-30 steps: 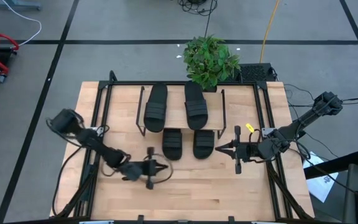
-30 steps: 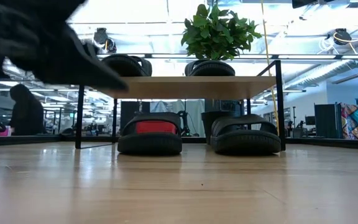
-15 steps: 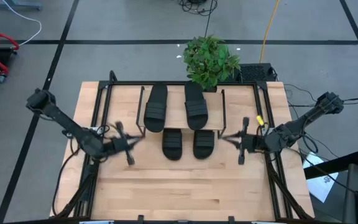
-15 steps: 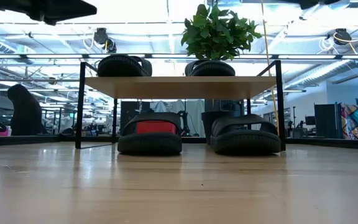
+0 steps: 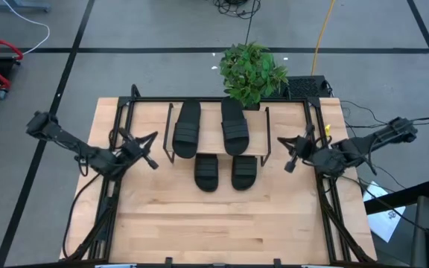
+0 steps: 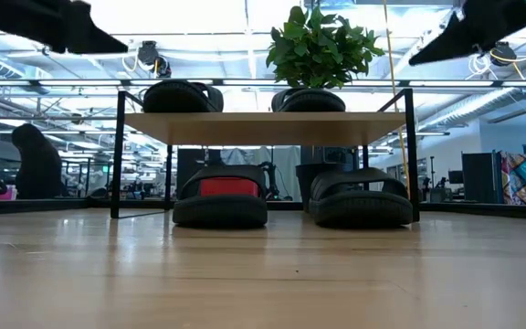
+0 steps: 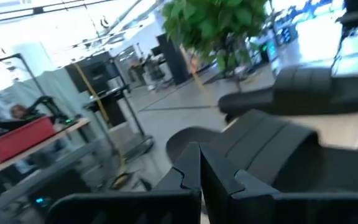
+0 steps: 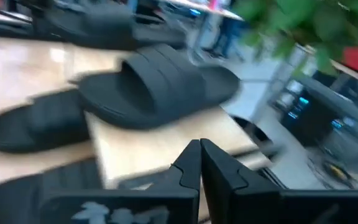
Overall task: Pick and place slides into the shelf
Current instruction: Adjust the shelf
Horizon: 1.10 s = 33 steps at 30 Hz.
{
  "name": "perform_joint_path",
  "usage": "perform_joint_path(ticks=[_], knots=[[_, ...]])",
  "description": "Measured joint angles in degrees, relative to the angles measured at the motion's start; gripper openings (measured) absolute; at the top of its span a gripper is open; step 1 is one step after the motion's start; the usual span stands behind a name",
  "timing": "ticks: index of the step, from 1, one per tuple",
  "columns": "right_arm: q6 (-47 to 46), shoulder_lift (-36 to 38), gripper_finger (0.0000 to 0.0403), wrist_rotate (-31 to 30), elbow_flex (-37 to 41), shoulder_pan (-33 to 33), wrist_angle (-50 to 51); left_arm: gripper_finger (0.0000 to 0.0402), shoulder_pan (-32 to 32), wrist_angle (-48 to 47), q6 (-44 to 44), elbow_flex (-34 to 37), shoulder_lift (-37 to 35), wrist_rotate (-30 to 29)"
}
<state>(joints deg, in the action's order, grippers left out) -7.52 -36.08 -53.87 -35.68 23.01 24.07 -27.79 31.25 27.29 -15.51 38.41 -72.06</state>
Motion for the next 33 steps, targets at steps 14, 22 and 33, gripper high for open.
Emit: perform_joint_path(ticks=[14,22,33], knots=[[-9.47,-1.93,0.0000,-1.51,0.28,-3.88,7.03,0.0000,8.89,-20.54,-19.40,0.04,0.03,2.11],[-9.85,-1.72,0.0000,-1.78,2.10,-3.94,6.73,0.0000,9.49,-29.70,-29.61,0.04,0.02,5.25],[-9.85,-1.90,0.0000,-0.03,2.12,-3.96,6.59,0.0000,9.44,-37.53,-42.91,0.04,0.20,13.83]])
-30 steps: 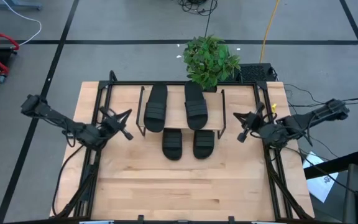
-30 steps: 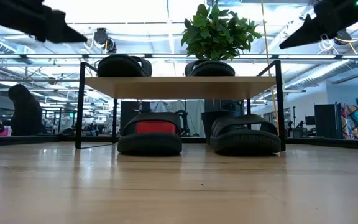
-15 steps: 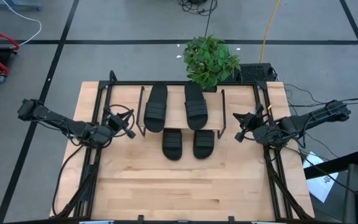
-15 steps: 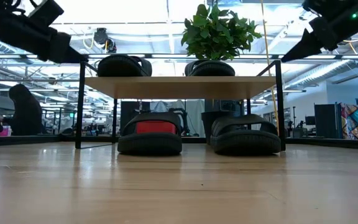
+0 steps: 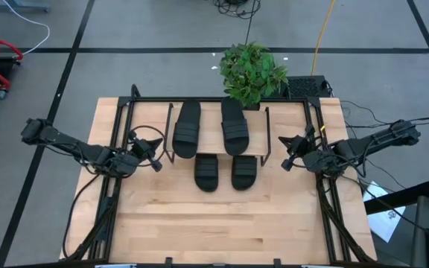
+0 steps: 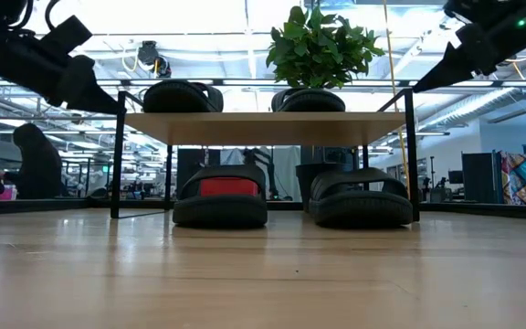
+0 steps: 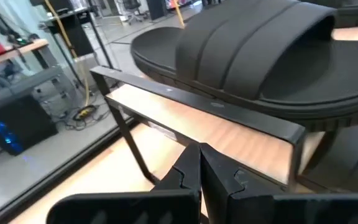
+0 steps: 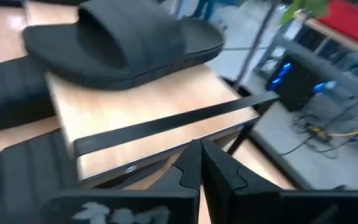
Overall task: Pick and place slides into the shelf
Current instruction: Adjust the shelf
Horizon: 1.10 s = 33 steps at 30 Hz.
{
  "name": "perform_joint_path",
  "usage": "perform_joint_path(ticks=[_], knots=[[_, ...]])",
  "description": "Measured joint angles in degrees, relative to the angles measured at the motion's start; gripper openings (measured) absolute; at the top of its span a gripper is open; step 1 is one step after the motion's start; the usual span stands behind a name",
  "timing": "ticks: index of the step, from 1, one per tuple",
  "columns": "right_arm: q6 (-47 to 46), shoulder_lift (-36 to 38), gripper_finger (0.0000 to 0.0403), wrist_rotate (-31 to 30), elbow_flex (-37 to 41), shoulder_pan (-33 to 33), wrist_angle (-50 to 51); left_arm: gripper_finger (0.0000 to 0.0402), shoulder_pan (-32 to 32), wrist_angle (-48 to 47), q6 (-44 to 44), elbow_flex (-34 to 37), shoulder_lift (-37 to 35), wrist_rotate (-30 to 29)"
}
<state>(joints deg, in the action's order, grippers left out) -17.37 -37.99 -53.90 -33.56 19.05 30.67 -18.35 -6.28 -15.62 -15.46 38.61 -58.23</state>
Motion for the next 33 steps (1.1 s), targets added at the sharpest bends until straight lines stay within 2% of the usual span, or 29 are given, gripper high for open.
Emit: perform_joint_path(ticks=[11,15,27,33], knots=[[-2.14,-2.54,0.0000,5.49,0.07,0.00,-0.22,0.0000,0.00,0.04,-2.20,0.00,0.06,3.23],[-1.21,-4.09,0.0000,6.19,1.06,-0.04,-3.64,0.0000,0.00,0.13,-2.97,0.00,1.14,3.31],[1.90,-7.42,0.0000,10.76,1.73,-4.23,-7.33,0.0000,0.00,0.91,-6.62,-0.02,5.71,4.40],[3.37,-9.38,0.0000,13.44,1.77,-6.01,-8.70,0.0000,0.01,6.22,-4.19,-0.01,8.33,6.82]])
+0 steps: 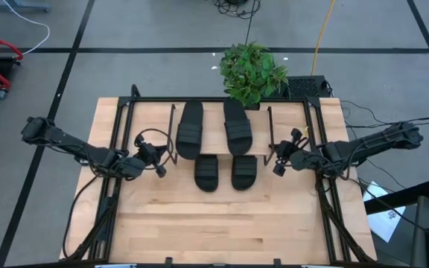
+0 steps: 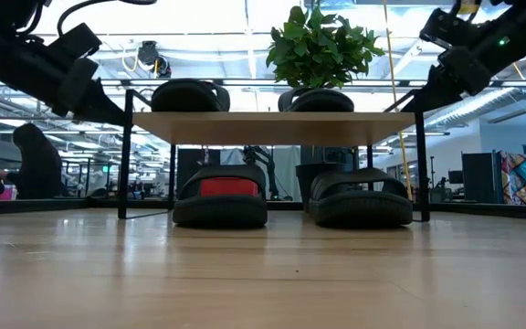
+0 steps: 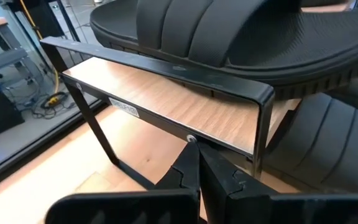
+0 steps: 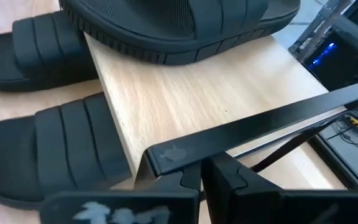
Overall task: Pick and place slides into the shelf
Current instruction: Adjust the shelf
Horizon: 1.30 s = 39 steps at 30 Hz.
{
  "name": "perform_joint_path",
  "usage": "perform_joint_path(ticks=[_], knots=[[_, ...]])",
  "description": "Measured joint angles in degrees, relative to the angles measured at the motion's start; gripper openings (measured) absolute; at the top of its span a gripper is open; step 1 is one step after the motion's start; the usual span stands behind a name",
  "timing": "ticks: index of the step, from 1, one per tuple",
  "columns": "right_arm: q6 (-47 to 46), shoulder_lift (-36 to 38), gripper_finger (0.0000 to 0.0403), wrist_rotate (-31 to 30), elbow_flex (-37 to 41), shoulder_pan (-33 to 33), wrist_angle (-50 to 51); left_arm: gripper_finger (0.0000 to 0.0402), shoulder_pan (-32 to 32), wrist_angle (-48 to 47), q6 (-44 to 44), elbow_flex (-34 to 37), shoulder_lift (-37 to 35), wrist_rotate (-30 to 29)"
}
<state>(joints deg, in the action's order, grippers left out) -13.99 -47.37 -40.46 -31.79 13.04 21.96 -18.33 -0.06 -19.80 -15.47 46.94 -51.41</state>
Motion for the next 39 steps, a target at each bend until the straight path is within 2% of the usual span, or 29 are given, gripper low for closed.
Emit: perform_joint_path(ticks=[10,14,18,22,28,39], knots=[[-0.30,-1.12,0.0000,1.19,0.00,-0.72,-0.80,0.0000,0.05,0.49,-1.59,-0.01,1.14,-0.03],[-1.35,-1.14,0.0000,1.23,0.00,-0.64,-0.73,0.0000,0.05,0.43,-1.90,-0.01,1.24,1.52],[-2.57,-1.12,0.0000,3.27,0.00,-0.64,-1.04,0.0000,-0.01,0.35,-1.64,0.03,1.85,5.70],[-3.49,-1.10,0.0000,4.12,-0.02,-0.41,-0.93,0.0000,-0.55,1.02,-1.06,0.03,3.21,6.69],[-3.65,-1.17,0.0000,4.74,-0.04,1.38,-1.25,0.0000,-1.30,1.86,-0.20,0.04,4.61,9.20],[-8.03,-1.17,0.0000,4.47,-0.06,6.40,-0.82,0.0000,-1.68,1.23,-4.89,-0.15,4.54,9.42]])
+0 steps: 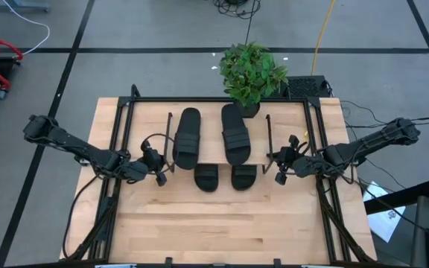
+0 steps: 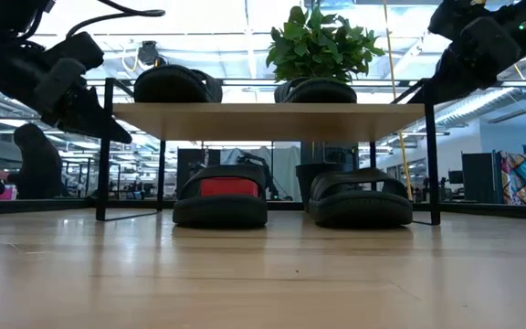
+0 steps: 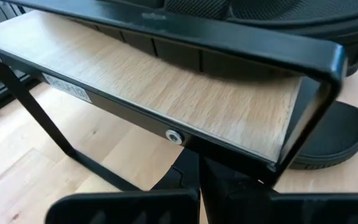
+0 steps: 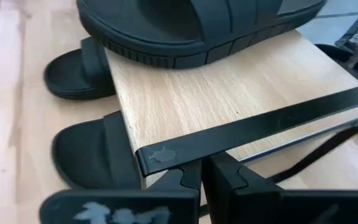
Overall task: Pick and place slides into the shelf
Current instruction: Adjust the shelf
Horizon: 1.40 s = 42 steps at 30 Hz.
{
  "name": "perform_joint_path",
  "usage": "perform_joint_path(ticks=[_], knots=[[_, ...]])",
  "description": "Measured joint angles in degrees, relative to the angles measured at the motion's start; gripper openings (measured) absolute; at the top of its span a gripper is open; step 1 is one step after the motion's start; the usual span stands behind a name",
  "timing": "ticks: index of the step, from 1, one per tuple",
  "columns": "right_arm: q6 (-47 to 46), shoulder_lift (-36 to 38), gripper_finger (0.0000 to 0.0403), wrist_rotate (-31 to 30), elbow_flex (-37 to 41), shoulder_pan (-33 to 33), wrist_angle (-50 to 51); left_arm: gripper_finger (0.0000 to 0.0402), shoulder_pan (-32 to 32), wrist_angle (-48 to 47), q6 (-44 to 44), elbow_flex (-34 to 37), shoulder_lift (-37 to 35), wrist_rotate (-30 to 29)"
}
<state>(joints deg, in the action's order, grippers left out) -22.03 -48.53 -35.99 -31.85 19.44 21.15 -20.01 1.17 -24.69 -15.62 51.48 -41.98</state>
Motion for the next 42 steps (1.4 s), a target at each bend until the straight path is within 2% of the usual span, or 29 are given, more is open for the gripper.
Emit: perform_joint_path(ticks=[12,28,33,37,42], knots=[[-2.54,0.02,0.0000,-0.22,-0.01,4.99,0.15,0.0000,-0.68,-4.23,-1.43,-2.72,0.83,3.05],[-2.38,0.00,0.0000,-1.25,-0.01,5.10,0.55,0.0000,-1.16,-3.88,-3.92,-3.07,5.21,6.03],[-1.78,0.00,0.0000,-1.25,-0.01,5.10,0.56,0.0000,-2.72,-3.78,-1.55,-3.07,5.21,6.10],[-0.43,-0.04,0.0000,-1.68,-0.01,5.07,0.83,0.0000,-3.60,-3.71,3.10,-3.10,5.13,2.74],[-0.87,-0.11,0.0000,-4.49,0.01,5.05,1.18,0.0000,-3.63,-2.79,2.85,-3.10,5.12,-0.61]])
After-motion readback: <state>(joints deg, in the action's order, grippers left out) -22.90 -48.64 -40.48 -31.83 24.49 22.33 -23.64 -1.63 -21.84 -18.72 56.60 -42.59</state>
